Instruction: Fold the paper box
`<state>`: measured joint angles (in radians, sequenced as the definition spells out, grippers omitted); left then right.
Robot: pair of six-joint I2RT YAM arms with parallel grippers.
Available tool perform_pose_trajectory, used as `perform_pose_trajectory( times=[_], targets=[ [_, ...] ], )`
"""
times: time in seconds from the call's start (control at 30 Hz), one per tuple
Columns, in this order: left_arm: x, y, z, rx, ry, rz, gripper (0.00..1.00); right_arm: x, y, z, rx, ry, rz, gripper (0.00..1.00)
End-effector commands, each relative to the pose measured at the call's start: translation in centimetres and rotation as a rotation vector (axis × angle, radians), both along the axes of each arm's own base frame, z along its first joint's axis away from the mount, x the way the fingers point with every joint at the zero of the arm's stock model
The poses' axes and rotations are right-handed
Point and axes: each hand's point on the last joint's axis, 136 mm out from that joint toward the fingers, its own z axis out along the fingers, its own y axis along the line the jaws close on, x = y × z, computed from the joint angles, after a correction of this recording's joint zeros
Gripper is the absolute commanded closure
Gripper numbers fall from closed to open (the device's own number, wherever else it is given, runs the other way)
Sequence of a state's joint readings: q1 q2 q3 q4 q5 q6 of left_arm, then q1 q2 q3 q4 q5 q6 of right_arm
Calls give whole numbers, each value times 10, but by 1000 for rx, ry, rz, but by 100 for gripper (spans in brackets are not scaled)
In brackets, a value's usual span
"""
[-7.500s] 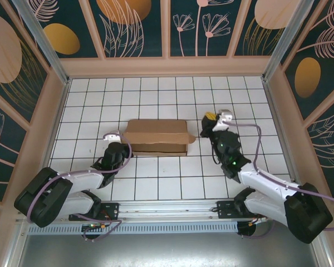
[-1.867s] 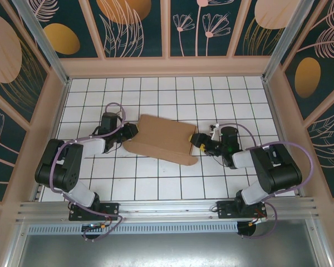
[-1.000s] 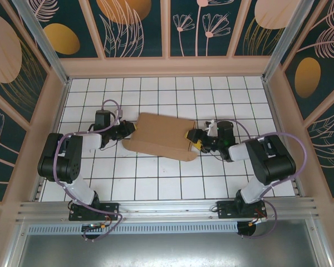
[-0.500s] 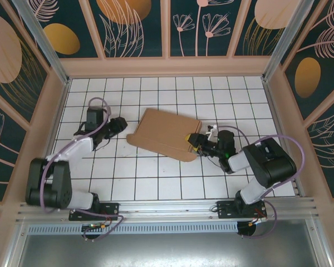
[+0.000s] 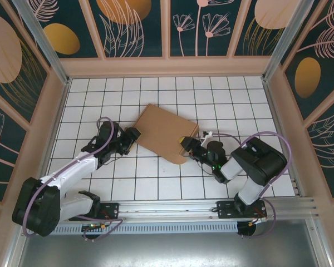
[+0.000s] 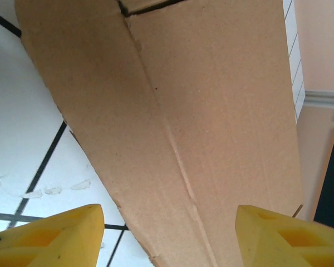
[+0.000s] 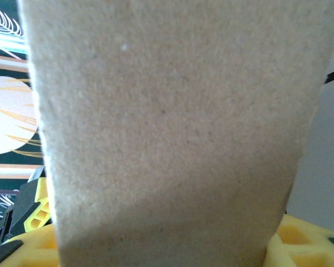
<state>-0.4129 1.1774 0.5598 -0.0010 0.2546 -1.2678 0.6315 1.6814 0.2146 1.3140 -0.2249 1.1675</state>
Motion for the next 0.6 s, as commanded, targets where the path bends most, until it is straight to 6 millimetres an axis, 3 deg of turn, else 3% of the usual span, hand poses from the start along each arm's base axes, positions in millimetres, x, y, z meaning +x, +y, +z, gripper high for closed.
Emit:
perform_pose_trajectory(
  times=[0.0,0.33,0.57],
  targets=[
    [6,-2,4,-52,34,86,36,10,-1,4,1,-26,-57,61],
    [19,-10,-11,-48,36,70,37,6,10,10,-6,-36,-13,62],
    [40,-20,-26,-34,15,51,39,0,21,15,14,-42,44,64]
  ],
)
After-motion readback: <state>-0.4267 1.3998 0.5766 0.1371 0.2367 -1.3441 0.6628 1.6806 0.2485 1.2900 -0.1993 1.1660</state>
